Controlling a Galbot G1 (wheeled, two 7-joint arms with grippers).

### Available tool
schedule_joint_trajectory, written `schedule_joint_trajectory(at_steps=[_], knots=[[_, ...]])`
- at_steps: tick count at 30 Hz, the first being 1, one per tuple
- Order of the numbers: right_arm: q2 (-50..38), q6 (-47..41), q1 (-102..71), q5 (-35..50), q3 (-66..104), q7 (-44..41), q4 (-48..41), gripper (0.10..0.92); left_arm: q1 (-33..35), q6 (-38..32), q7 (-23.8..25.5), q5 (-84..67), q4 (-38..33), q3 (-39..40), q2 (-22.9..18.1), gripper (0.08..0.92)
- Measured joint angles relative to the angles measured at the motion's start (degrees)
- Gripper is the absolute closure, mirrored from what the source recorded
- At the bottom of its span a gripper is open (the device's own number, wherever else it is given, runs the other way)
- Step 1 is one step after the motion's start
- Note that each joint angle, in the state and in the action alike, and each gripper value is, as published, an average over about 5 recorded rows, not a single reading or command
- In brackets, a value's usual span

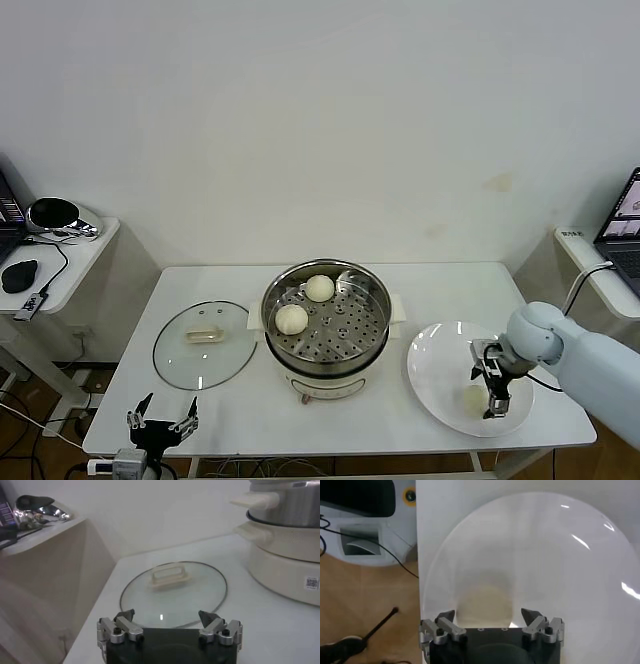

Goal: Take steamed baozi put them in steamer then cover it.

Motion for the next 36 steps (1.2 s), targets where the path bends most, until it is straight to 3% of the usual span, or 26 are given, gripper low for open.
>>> schedule_joint_trajectory(at_steps=[5,9,25,36], knots=[[0.1,0.0,-0.1,0.1,0.0,0.0,-0.1,0.390,-0.1,0.0,0.0,0.0,0.1,0.0,0.1,0.177],[0.0,-0.1,-0.3,0.1,0.0,0.0,0.1,0.432,0.0,0.0,0.0,0.0,0.2,0.1,0.1,0.177],[-3.2,-1.5,5.1,3.8,-1.1,-1.6,3.4,0.496,-0.3,0.1,-0.3,0.1,-0.6,1.1,0.1,0.177],[-3.1,-1.9,20.4,10.2,-8.8,-3.8,4.2,0.495,-0.7,0.1,-0.9,-0.2,-1.6,1.1,0.1,0.177]])
